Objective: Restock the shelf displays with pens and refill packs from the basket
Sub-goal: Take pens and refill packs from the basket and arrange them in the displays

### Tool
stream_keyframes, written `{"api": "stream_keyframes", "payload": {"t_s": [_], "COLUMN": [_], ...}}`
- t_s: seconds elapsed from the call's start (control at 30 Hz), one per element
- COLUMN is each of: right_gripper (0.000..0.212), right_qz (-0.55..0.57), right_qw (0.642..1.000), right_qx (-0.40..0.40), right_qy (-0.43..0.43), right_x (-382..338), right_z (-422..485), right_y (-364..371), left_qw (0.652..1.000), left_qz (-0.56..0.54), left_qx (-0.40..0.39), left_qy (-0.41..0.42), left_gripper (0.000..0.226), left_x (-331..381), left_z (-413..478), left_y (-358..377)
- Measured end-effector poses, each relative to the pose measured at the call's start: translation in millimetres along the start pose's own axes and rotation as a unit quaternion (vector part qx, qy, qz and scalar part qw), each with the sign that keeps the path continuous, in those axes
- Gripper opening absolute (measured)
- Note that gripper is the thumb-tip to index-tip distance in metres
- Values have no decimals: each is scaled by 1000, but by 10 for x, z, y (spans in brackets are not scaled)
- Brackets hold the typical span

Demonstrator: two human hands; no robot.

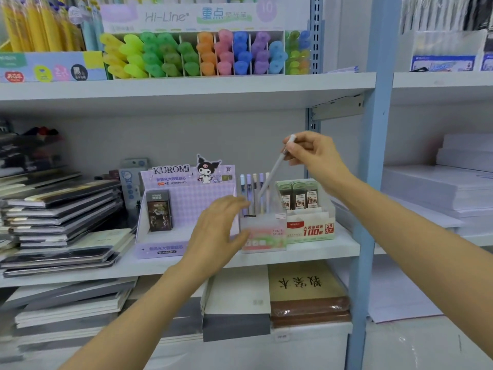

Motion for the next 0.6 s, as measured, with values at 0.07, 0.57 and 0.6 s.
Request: {"api": "stream_keyframes", "payload": {"t_s": [0.07, 0.57, 0.6], "right_gripper": [14, 14, 14], "right_qz": [-44, -170, -169], "right_qw": [999, 980, 979], "right_qx": [16, -105, -109], "right_qy": [9, -23, -24], "right_x": [115, 398, 394], "right_z": [55, 114, 128], "right_y": [1, 592, 593], "left_qw": [997, 992, 992], "left_qz": [52, 75, 75], "left_qx": [-56, 12, 10], "left_qy": [8, 101, 102], "left_gripper": [61, 52, 53], "left_x": [-64, -91, -104], "left_z": [-53, -192, -193], "left_y": [135, 116, 124]}}
Point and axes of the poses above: each hand's wrist, its own z-axis towards the middle knuckle, its own y-axis out of the palm, x = y × z, the point moved 5 cm from there along z, towards the middle knuckle, and after that the axes turned 9 degrees about -z, right-handed, at the moved point
